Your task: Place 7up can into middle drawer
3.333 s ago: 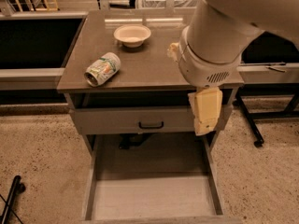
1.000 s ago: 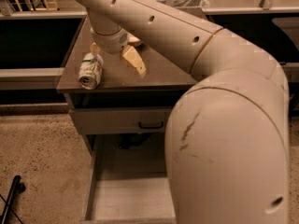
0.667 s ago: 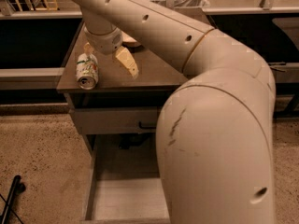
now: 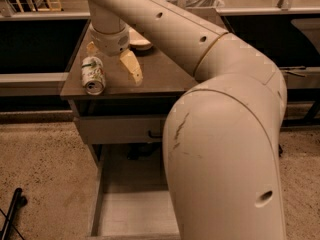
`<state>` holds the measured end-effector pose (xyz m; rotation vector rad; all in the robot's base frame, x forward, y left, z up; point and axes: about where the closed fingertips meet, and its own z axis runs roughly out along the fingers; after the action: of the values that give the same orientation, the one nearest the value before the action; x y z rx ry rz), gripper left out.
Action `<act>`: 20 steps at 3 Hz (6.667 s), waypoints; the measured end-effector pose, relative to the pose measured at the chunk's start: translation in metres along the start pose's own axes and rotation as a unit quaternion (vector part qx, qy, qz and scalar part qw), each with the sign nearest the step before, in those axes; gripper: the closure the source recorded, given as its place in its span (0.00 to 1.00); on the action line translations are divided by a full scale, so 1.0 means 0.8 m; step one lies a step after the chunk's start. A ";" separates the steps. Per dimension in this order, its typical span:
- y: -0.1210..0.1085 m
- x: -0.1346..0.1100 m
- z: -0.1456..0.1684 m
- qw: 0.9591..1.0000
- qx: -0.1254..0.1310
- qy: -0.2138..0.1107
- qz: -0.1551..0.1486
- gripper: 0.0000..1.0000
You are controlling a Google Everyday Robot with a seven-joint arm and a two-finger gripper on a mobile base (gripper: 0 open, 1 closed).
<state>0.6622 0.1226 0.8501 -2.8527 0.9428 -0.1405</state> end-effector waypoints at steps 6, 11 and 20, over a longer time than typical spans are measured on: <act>-0.026 -0.042 0.012 0.976 0.005 -0.039 -0.213 0.00; -0.042 -0.009 0.035 0.939 0.003 -0.042 -0.341 0.87; 0.323 -0.128 0.179 0.897 0.008 -0.186 0.401 1.00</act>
Offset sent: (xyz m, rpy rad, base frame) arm -0.0349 0.0114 0.0041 -0.0408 0.1024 0.2733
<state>0.4479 -0.0078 0.6636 -2.1068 1.8658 0.4560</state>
